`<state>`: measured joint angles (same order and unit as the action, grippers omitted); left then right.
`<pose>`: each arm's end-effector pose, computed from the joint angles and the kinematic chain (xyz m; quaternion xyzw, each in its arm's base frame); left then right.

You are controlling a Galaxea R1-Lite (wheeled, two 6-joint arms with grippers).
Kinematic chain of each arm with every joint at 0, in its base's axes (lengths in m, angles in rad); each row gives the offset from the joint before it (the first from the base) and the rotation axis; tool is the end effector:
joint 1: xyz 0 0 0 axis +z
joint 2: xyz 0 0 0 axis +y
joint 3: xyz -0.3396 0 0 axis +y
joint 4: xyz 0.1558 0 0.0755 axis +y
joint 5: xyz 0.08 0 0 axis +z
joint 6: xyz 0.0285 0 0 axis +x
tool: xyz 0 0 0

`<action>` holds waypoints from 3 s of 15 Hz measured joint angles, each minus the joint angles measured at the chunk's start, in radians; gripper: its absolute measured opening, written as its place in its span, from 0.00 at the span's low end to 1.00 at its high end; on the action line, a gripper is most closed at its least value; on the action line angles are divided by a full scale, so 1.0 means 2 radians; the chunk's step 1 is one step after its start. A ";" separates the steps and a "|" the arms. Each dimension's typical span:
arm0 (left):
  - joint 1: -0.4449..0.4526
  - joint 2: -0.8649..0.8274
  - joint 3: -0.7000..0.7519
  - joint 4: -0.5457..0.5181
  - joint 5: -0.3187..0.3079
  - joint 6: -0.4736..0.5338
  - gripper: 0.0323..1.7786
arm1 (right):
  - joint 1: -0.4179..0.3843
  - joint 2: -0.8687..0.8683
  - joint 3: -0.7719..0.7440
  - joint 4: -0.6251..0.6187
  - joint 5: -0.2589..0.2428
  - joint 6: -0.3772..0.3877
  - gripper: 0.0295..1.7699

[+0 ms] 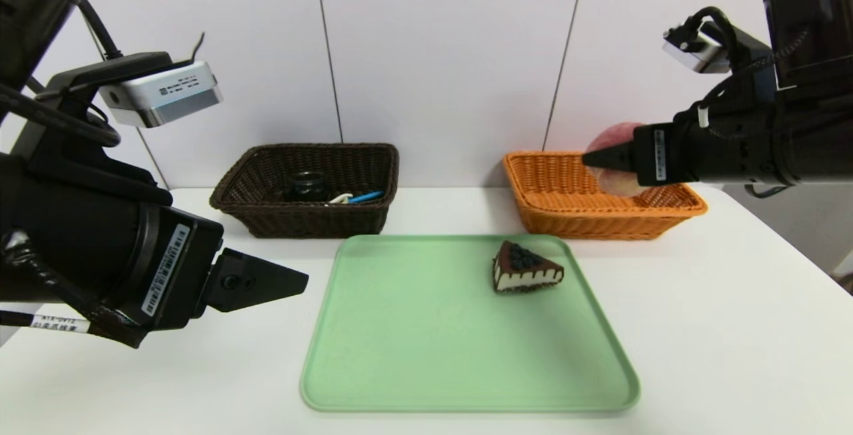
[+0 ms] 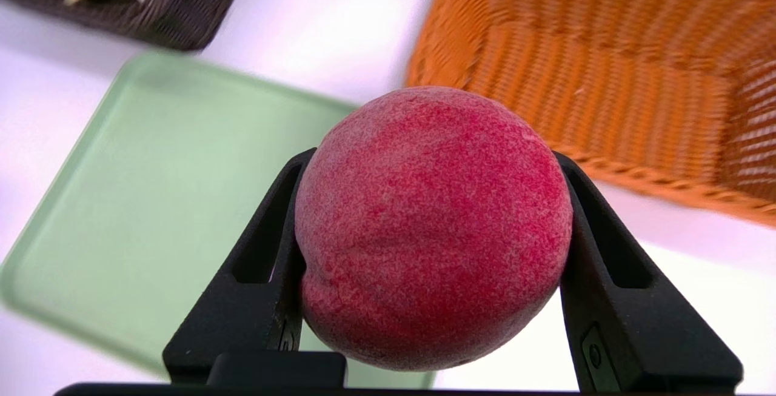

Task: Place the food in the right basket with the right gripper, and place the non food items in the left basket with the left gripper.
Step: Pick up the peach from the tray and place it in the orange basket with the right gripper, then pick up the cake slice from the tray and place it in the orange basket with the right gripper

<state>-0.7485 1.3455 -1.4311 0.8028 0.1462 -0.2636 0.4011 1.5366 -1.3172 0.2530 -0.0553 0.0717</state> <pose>0.1160 -0.1021 0.3484 0.0330 0.3502 -0.2338 0.9064 0.2340 0.0975 0.3298 -0.0186 0.2338 0.1590 0.9590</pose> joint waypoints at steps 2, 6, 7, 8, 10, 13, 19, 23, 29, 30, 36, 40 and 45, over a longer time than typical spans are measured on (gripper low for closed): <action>0.000 0.001 0.000 -0.003 0.000 0.000 0.95 | -0.026 0.030 -0.035 0.000 0.000 -0.001 0.62; 0.000 0.002 0.000 -0.004 0.001 0.001 0.95 | -0.071 0.126 -0.116 0.000 -0.002 -0.006 0.62; 0.000 0.002 -0.001 -0.004 0.001 0.001 0.95 | -0.080 0.153 -0.138 0.001 -0.007 -0.008 0.62; 0.001 0.002 -0.001 -0.004 0.000 0.001 0.95 | -0.087 0.184 -0.162 0.001 -0.017 -0.011 0.62; 0.001 0.001 -0.001 -0.004 0.001 0.001 0.95 | -0.097 0.242 -0.214 0.003 -0.043 -0.015 0.62; 0.001 0.001 0.000 -0.003 0.001 0.001 0.95 | -0.109 0.316 -0.280 0.010 -0.063 -0.029 0.62; 0.001 -0.003 0.006 -0.003 0.002 0.000 0.95 | -0.115 0.367 -0.306 0.016 -0.062 -0.048 0.73; 0.001 -0.004 0.008 -0.003 0.002 0.000 0.95 | -0.116 0.362 -0.310 0.049 -0.056 -0.048 0.82; 0.001 -0.005 0.009 -0.004 0.002 -0.001 0.95 | -0.114 0.293 -0.312 0.086 -0.027 -0.048 0.90; 0.001 -0.005 0.011 -0.003 0.003 -0.001 0.95 | -0.112 0.275 -0.312 0.094 -0.025 -0.048 0.91; 0.001 -0.011 0.015 -0.004 0.002 0.000 0.95 | -0.051 0.169 -0.311 0.198 -0.024 -0.048 0.94; 0.001 -0.012 0.014 -0.015 0.001 0.001 0.95 | 0.004 0.114 -0.301 0.254 -0.016 -0.045 0.95; 0.001 -0.014 0.015 -0.015 0.001 0.001 0.95 | 0.053 0.070 -0.244 0.277 0.006 -0.045 0.96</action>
<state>-0.7470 1.3172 -1.4013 0.7736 0.1489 -0.2626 0.5074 1.6774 -1.8055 0.8066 -0.0440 -0.0181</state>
